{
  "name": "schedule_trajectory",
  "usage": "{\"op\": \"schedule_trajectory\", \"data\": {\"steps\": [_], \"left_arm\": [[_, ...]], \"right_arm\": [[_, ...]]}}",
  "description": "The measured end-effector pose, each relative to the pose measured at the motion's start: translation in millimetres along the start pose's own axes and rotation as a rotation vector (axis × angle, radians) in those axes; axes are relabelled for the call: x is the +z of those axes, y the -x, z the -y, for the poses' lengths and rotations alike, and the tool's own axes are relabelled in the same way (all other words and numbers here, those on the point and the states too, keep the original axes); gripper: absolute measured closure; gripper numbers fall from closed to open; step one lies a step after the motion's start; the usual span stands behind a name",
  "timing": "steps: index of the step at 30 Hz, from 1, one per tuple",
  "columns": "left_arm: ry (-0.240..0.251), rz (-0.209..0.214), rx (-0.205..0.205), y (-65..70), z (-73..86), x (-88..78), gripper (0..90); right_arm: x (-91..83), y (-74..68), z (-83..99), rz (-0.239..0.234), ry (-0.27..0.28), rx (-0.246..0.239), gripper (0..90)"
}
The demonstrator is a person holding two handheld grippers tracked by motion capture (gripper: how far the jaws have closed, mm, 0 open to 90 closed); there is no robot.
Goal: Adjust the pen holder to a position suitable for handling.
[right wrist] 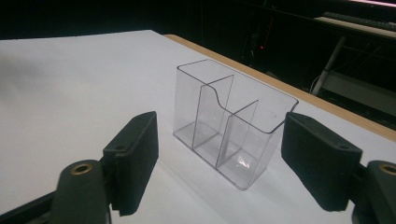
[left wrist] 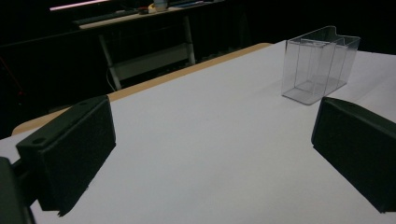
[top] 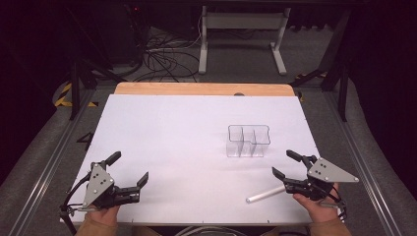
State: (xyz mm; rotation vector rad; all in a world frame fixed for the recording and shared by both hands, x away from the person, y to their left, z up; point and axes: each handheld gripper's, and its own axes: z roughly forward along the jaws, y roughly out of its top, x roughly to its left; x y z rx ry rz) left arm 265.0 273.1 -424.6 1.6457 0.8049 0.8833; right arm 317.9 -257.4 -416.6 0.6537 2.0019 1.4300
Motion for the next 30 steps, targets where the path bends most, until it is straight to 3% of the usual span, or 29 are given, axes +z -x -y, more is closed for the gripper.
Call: {"op": "schedule_trajectory", "data": {"steps": [13,17,23,30], "left_arm": [[-0.003,-0.006,0.004,1.3,-0.3,-0.6,0.5],[-0.013,-0.013,0.003,0.5,-0.1,0.4,0.5],[-0.009,-0.013,0.003,0.2,0.1,0.2,0.5],[-0.01,-0.013,0.004,-0.1,0.2,-0.3,0.5]], "right_arm": [[-0.7,0.1,-7.0,-0.008,-0.006,0.017,25.1],[3.3,0.8,-13.1,-0.001,-0.023,-0.002,25.6],[17.6,7.2,-31.4,-0.032,-0.084,-0.049,27.1],[28.2,12.9,-46.6,-0.051,-0.074,-0.054,27.1]]}}
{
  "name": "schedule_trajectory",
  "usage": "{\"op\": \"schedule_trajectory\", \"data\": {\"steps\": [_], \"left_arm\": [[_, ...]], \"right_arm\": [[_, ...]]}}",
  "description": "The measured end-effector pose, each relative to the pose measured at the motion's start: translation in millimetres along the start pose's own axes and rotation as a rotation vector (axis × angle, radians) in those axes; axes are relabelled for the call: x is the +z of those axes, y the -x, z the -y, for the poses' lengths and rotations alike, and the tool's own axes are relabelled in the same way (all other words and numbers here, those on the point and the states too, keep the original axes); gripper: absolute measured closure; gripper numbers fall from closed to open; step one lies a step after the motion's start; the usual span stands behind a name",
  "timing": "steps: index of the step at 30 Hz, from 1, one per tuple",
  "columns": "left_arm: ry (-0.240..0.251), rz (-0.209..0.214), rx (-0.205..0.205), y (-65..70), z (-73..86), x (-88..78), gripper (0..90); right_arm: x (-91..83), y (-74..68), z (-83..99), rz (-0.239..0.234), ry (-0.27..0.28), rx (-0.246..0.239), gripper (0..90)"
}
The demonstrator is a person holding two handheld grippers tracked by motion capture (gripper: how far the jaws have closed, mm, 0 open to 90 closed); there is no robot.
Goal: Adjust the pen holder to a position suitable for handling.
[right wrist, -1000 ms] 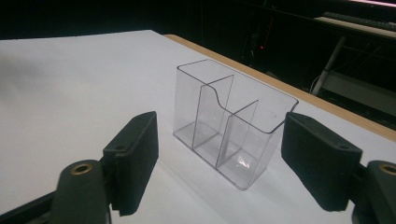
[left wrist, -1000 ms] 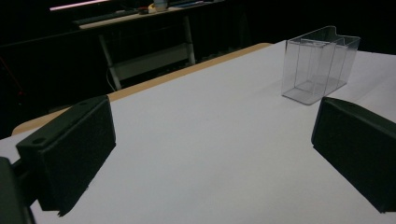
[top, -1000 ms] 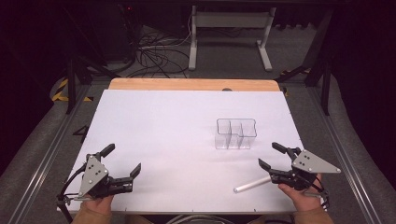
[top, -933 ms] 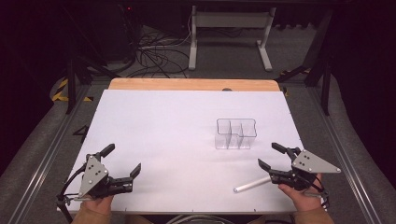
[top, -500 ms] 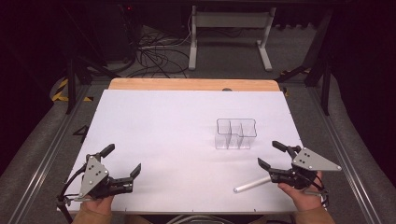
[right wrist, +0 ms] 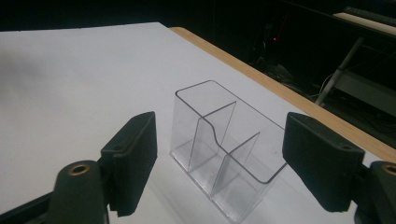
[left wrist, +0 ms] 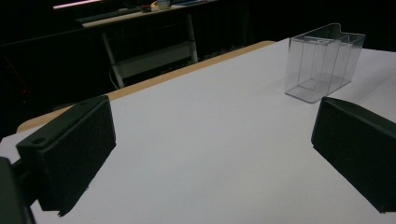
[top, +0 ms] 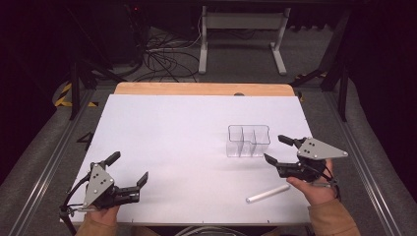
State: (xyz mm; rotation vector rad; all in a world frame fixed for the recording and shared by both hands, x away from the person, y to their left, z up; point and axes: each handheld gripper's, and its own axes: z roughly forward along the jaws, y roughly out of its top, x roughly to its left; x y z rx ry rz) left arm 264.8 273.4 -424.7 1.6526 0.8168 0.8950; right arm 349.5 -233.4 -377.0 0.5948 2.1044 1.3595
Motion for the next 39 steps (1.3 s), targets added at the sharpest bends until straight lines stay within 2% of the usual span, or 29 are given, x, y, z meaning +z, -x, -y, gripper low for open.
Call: {"op": "schedule_trajectory", "data": {"steps": [6,12,14,19,24,28,36,39], "left_arm": [[-0.004,0.001,0.001,0.0,0.1,0.5,0.5],[-0.01,0.0,0.002,0.6,0.4,1.3,0.6],[-0.01,-0.002,0.003,0.7,0.5,1.2,0.6],[-0.012,-0.006,0.002,0.2,0.7,-0.4,0.6],[-0.011,-0.009,0.0,0.2,0.9,-1.0,0.6],[-0.018,-0.014,0.001,-0.1,1.2,-0.4,0.7],[-0.016,-0.013,-0.001,-0.6,1.3,-0.4,0.9],[-0.017,-0.013,0.0,-0.5,1.3,-0.5,0.9]], "right_arm": [[6.1,1.0,-4.6,-0.016,-0.016,-0.006,27.2],[8.4,2.5,-17.3,-0.044,-0.061,-0.076,35.2],[9.3,3.3,-22.6,-0.056,-0.088,-0.123,38.2],[18.8,6.8,-31.8,-0.076,-0.169,-0.221,36.5],[30.1,7.4,-39.2,-0.113,-0.229,-0.27,39.2],[41.4,12.2,-43.7,-0.187,-0.293,-0.302,42.2],[63.3,14.3,-48.4,-0.243,-0.389,-0.38,45.6],[71.7,15.7,-48.4,-0.265,-0.421,-0.386,46.9]]}}
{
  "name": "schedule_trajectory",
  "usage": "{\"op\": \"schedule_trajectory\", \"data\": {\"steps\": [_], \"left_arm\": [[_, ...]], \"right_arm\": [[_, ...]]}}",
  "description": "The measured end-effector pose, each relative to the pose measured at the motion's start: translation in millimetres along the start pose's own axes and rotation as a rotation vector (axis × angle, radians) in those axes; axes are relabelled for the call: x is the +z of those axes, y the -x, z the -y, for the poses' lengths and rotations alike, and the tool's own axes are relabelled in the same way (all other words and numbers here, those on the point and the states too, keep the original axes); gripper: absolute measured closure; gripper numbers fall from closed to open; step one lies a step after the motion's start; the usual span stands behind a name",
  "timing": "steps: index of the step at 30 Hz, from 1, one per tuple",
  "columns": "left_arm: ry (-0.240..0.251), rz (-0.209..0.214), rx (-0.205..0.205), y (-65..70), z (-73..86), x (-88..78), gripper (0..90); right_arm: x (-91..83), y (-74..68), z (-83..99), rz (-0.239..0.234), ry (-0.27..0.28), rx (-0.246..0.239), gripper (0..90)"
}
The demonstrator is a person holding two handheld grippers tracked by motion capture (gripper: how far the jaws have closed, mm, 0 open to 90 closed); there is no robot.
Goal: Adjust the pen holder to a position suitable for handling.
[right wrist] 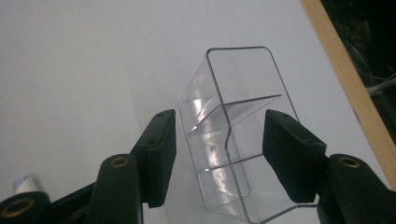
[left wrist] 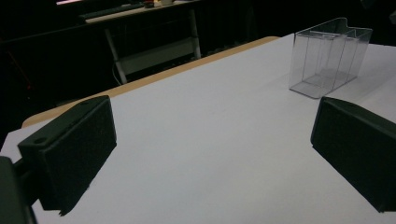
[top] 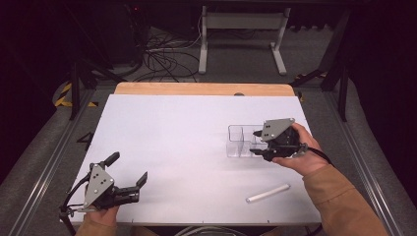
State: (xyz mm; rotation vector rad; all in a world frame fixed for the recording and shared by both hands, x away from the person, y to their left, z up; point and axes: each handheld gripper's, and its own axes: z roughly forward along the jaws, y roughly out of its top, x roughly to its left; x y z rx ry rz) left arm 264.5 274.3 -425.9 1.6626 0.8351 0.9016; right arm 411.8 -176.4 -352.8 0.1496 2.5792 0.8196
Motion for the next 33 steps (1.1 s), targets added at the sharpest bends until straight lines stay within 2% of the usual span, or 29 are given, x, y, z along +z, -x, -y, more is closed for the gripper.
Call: {"op": "schedule_trajectory", "data": {"steps": [6,11,17,19,26,27,30,31,32,33], "left_arm": [[0.001,0.002,-0.002,-0.2,0.1,0.3,0.9],[-0.001,0.002,-0.002,-0.1,0.4,0.8,0.9],[-0.001,0.003,-0.001,-0.4,0.6,1.0,0.9],[-0.003,0.005,-0.004,-0.2,0.7,1.0,0.9],[-0.004,0.009,-0.004,0.0,0.5,1.2,0.9],[-0.004,0.009,-0.005,0.0,0.5,1.3,0.9],[-0.004,0.01,-0.003,-0.2,0.4,1.3,0.9],[-0.003,0.01,-0.003,-0.2,0.4,1.3,0.9],[-0.003,0.01,-0.003,-0.1,0.4,1.2,0.9],[-0.002,0.011,-0.004,0.0,0.4,1.3,0.9]], "right_arm": [[13.5,9.2,0.0,-0.013,-0.068,-0.026,53.2],[25.0,15.2,1.1,-0.035,-0.096,-0.051,56.6],[38.7,15.2,-0.2,-0.059,-0.138,-0.076,61.2],[43.3,17.8,-0.1,-0.076,-0.147,-0.102,63.7],[54.8,19.3,-0.6,-0.098,-0.2,-0.102,71.0],[56.5,20.2,-0.8,-0.108,-0.202,-0.12,71.9],[60.5,20.4,-1.1,-0.116,-0.211,-0.119,74.0],[61.0,19.5,-1.0,-0.121,-0.229,-0.101,74.6],[63.2,20.6,-1.0,-0.129,-0.222,-0.117,75.5],[63.6,19.6,-1.1,-0.136,-0.234,-0.108,76.2]]}}
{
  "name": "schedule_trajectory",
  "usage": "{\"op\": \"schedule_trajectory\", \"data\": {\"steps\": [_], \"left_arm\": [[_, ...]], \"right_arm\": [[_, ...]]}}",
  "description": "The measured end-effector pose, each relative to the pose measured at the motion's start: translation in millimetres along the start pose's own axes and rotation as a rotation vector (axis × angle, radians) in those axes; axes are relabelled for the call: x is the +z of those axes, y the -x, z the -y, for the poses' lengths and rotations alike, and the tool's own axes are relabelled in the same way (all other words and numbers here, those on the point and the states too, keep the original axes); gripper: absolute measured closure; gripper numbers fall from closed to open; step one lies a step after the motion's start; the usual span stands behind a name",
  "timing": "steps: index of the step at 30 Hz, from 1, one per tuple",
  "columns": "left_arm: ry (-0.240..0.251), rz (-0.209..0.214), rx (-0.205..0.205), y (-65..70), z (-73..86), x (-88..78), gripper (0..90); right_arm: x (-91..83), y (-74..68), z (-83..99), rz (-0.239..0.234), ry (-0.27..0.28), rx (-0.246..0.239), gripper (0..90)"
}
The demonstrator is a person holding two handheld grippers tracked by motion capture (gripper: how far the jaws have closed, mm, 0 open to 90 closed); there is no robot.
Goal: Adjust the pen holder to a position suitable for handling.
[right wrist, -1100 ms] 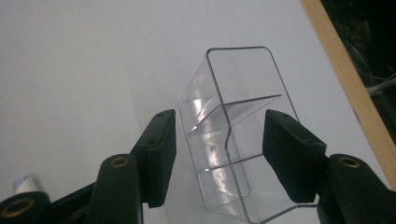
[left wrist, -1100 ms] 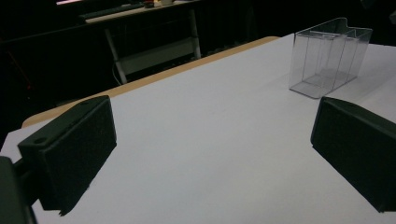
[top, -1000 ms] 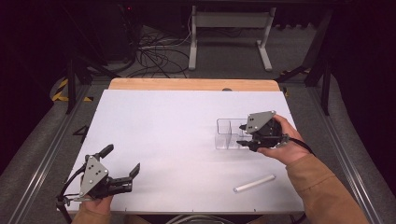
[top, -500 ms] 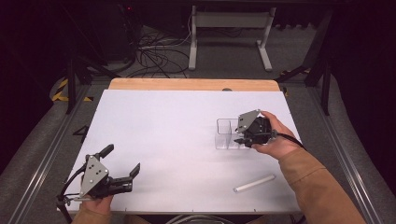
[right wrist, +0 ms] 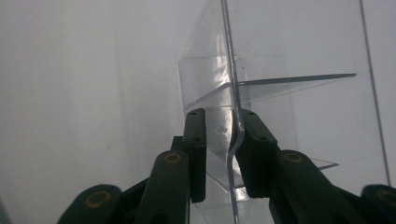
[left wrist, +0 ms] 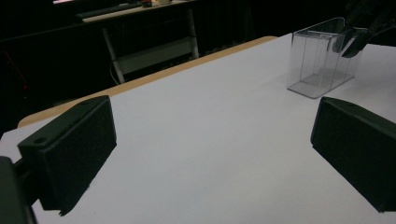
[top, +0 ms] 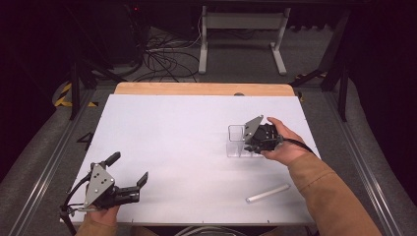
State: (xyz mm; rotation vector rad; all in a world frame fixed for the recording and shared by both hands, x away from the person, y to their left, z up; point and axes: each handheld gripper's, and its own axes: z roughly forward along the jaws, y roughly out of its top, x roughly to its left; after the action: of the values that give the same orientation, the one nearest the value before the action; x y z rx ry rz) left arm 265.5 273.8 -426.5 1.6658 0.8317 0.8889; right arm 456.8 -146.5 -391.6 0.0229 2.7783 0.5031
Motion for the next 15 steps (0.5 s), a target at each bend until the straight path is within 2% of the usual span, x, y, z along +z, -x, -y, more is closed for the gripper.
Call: {"op": "schedule_trajectory", "data": {"steps": [3,5,7,15], "left_arm": [[0.0,0.001,0.001,-0.2,0.2,0.1,0.9],[0.0,0.0,0.0,-0.3,0.2,0.1,0.9],[0.001,0.0,0.0,-0.3,0.2,0.1,0.9],[-0.001,0.001,0.0,-0.3,0.0,0.3,0.9]], "right_arm": [[0.7,-1.2,-0.8,-0.01,-0.011,0.003,78.9],[1.4,0.8,-1.0,-0.001,0.006,-0.019,79.4],[0.0,-0.8,-0.8,-0.016,-0.006,0.005,80.3],[-1.0,0.1,-0.9,-0.053,-0.006,-0.008,83.6]]}}
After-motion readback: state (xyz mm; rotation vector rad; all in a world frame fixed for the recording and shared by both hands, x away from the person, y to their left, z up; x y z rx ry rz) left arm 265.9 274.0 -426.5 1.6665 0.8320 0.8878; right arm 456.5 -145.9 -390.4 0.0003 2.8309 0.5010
